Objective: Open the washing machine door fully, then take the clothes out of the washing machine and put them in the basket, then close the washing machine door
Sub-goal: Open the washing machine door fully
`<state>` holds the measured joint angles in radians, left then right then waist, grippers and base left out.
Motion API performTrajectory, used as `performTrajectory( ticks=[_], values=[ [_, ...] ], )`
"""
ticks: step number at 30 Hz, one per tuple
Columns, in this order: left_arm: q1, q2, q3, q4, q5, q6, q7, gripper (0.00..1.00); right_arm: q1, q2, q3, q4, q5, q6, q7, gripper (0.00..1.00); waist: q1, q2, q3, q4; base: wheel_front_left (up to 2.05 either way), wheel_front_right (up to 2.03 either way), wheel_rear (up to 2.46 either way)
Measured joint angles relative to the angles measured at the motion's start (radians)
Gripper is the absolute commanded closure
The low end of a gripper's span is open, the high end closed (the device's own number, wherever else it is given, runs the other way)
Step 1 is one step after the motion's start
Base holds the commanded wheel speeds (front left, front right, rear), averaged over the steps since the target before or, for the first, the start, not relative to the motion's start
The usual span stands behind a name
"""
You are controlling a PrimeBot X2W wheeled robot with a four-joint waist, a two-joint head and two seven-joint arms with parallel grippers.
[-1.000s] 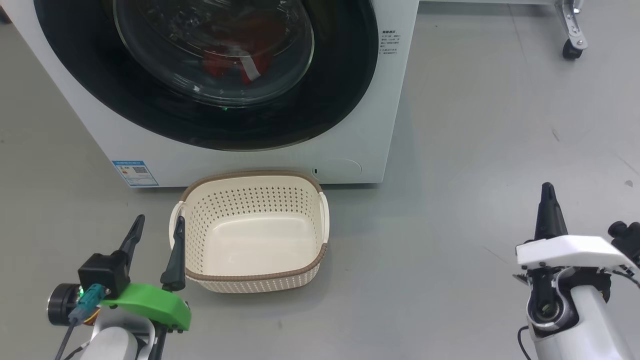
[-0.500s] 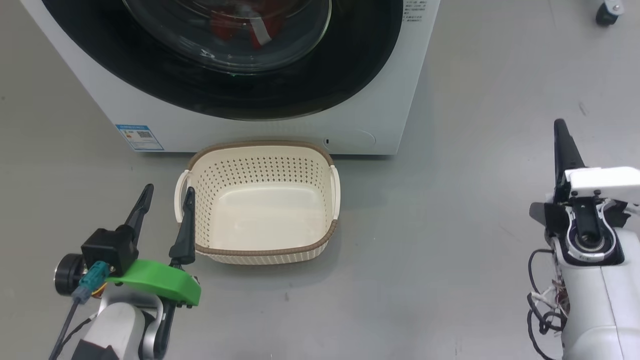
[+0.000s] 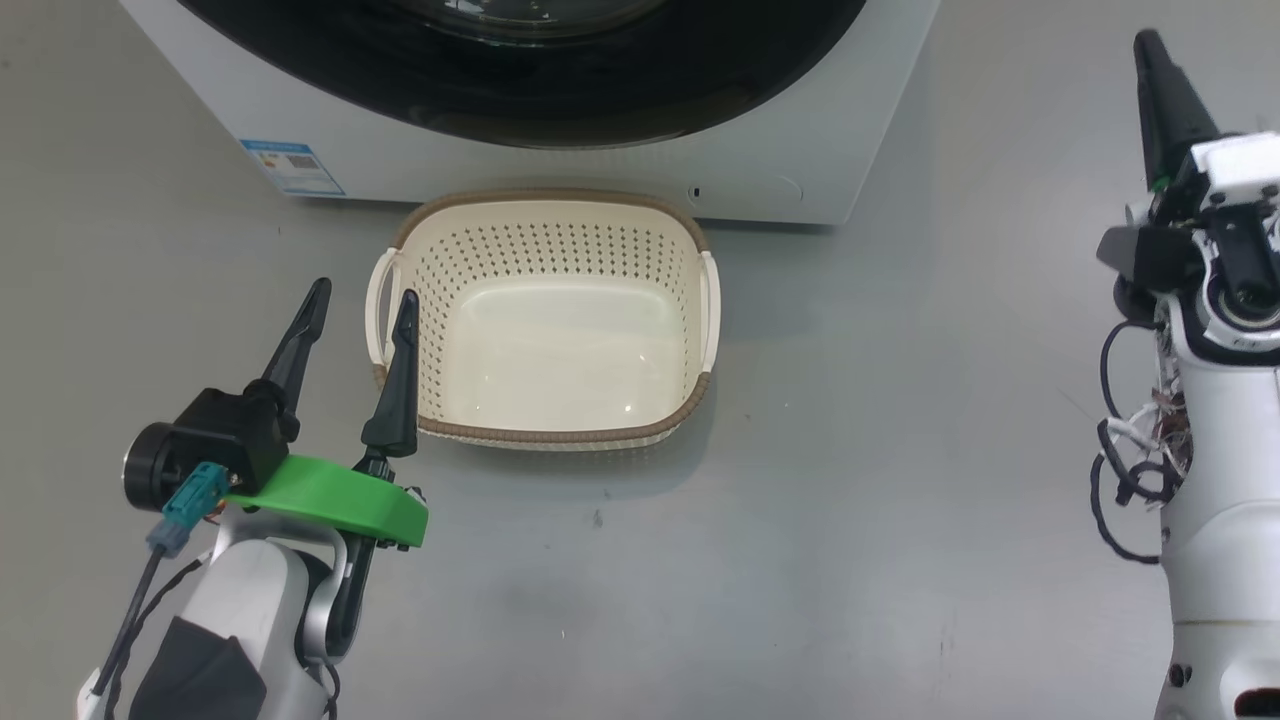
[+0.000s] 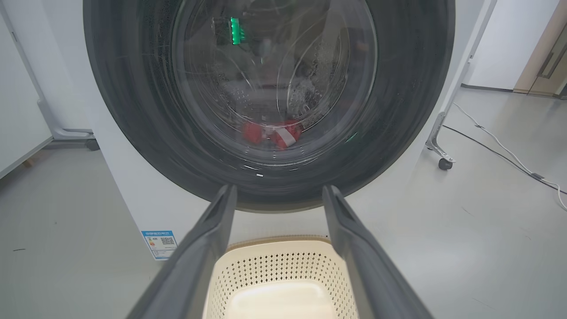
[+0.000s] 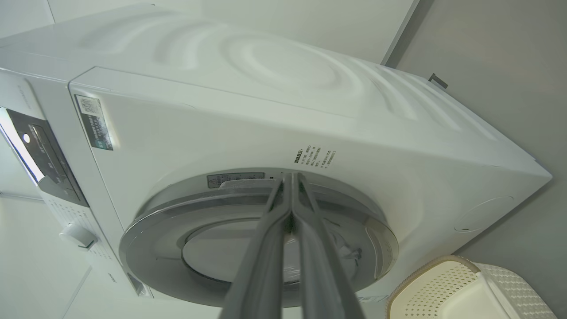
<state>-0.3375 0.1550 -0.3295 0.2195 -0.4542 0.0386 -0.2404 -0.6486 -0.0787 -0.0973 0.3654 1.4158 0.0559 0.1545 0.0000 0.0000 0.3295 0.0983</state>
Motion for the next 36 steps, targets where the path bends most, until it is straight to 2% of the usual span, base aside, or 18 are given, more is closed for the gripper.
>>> performTrajectory(
  ticks=[10,21,36],
  values=[
    [-0.046,-0.019,-0.012,-0.007,0.007,-0.001,0.0,0.0,-0.179,-0.033,0.012,0.034,0.018,-0.034,0.076,1.0,0.0,0.0,0.088,0.053,0.0,0.0,0.0],
    [-0.085,-0.047,-0.025,-0.006,0.01,-0.01,-0.008,0.0,-0.358,-0.072,0.044,0.09,0.027,-0.086,0.153,1.0,0.0,0.0,0.164,0.116,0.0,0.0,0.0],
    [-0.127,-0.068,-0.029,0.009,0.016,-0.026,-0.009,0.0,-0.514,-0.099,0.074,0.19,0.016,-0.11,0.195,1.0,0.0,0.0,0.227,0.175,0.0,0.0,0.0]
  ],
)
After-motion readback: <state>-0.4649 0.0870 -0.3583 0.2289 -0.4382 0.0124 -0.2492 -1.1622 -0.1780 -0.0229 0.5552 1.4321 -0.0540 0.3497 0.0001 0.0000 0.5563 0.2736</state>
